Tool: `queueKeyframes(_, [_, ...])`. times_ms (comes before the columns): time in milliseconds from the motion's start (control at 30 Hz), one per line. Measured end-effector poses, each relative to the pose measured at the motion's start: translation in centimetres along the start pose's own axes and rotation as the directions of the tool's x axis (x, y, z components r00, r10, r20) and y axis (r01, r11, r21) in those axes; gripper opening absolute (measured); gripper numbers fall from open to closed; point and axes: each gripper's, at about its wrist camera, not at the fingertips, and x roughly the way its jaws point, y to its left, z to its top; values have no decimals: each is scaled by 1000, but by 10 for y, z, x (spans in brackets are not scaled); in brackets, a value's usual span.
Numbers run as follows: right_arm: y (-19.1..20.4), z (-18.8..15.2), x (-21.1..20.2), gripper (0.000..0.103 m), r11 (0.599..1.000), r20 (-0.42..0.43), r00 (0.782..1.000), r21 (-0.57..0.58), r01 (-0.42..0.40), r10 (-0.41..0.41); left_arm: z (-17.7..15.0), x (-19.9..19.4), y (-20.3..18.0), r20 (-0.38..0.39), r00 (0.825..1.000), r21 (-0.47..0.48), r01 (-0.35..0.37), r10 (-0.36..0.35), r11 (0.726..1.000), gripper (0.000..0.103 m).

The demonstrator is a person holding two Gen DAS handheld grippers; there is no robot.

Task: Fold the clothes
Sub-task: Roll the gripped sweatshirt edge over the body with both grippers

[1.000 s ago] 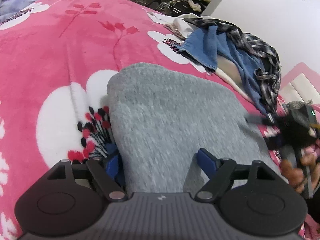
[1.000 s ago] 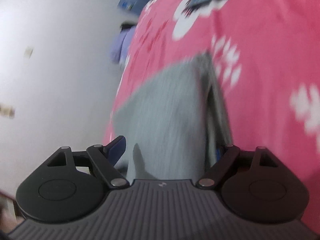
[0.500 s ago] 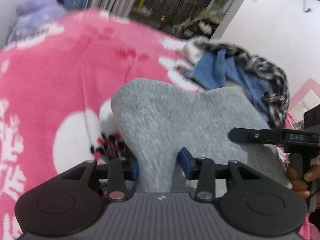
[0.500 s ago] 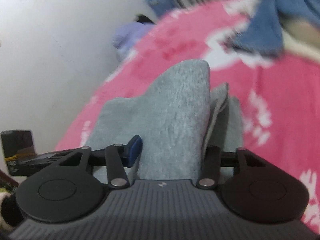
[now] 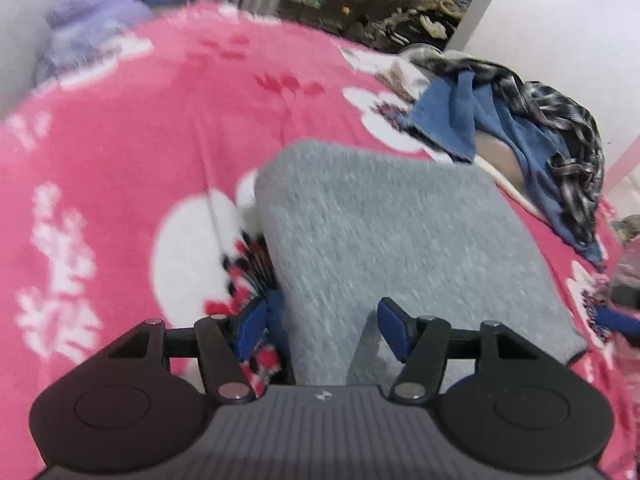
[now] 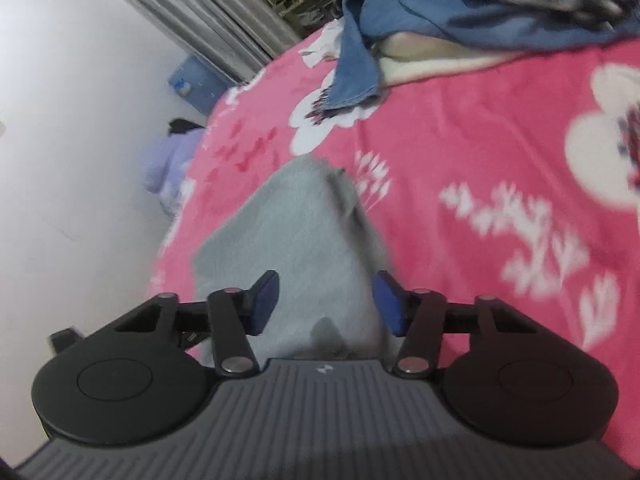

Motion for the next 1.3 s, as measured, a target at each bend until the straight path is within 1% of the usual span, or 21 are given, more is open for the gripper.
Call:
queueKeyframes(33, [5, -9, -3, 41, 1000, 0, 1000, -8, 9, -9, 1, -8, -3, 25, 999, 12, -26, 26, 1000, 62])
queueKeyframes(67, [10, -18, -4, 38, 1000, -1, 1000, -16, 16, -16, 0, -20, -7, 57, 998, 38, -37, 35, 999, 62])
queueKeyframes(100, [16, -27, 3, 34, 1000, -30, 999, -20, 9, -10, -3, -30, -12, 78, 996, 63, -36, 31, 997, 62])
queueKeyframes(133, [21, -35, 10, 24, 1000, -58, 998, -21, 1, -2, -6, -39, -16, 98, 995, 89, -34, 25, 995, 62])
queueKeyframes(167, [22, -40, 16, 19, 1000, -77, 997, -3, -17, 17, -12, -46, -23, 103, 995, 135, -23, 9, 991, 62])
queueKeyframes(233, [24, -51, 28, 15, 998, -113, 992, 34, -52, 56, -26, -58, -39, 108, 994, 231, 2, -28, 973, 63])
queueKeyframes(267, [25, -56, 34, 14, 996, -130, 989, 52, -69, 76, -34, -57, -48, 100, 994, 292, 3, -34, 957, 64])
queueKeyframes(333, [27, -66, 45, 11, 991, -163, 980, 86, -100, 113, -51, -54, -68, 81, 996, 412, 4, -41, 911, 64])
queueKeyframes(367, [32, -70, 44, 10, 995, -162, 982, 48, -89, 95, -59, -52, -78, 71, 996, 469, 5, -44, 883, 64])
queueKeyframes(433, [38, -73, 51, 7, 998, -158, 987, -56, -1, -8, -70, -47, -91, 71, 997, 541, -3, -42, 841, 64])
queueKeyframes(467, [40, -73, 51, 6, 995, -145, 988, -92, 32, -46, -76, -44, -99, 82, 996, 587, -22, -32, 809, 63])
queueKeyframes(533, [42, -73, 42, 6, 995, -110, 993, -102, 21, -33, -84, -41, -111, 112, 994, 642, -59, -18, 764, 62])
queueKeyframes(600, [43, -74, 35, 6, 992, -77, 996, -119, 29, -39, -93, -38, -122, 144, 990, 691, -96, -6, 717, 56])
queueKeyframes(633, [40, -74, 35, 6, 994, -73, 997, -111, 18, -27, -96, -37, -126, 148, 989, 702, -102, -4, 705, 54])
queueKeyframes(733, [35, -73, 33, 6, 996, -56, 998, -93, -14, 9, -99, -34, -131, 152, 988, 715, -99, -15, 692, 44])
queueKeyframes(800, [33, -74, 31, 6, 996, -47, 999, -85, -29, 25, -99, -32, -132, 163, 986, 710, -106, -16, 696, 31])
queueKeyframes(900, [35, -74, 31, 6, 996, -35, 999, -85, -38, 36, -98, -31, -130, 179, 984, 698, -111, -22, 707, 17])
queueKeyframes(967, [32, -74, 32, 6, 997, -34, 998, -65, -45, 43, -96, -30, -129, 190, 982, 695, -116, -25, 710, 12])
queueKeyframes(1033, [28, -73, 34, 6, 998, -41, 998, -33, -51, 50, -97, -31, -129, 206, 978, 692, -125, -28, 711, 10])
queueKeyframes(1233, [24, -72, 38, 6, 992, -73, 989, 31, -125, 127, -96, -32, -125, 207, 978, 684, -114, -41, 720, 10])
queueKeyframes(1300, [24, -70, 46, 6, 991, -89, 988, 40, -124, 127, -96, -33, -124, 209, 977, 687, -114, -45, 718, 10])
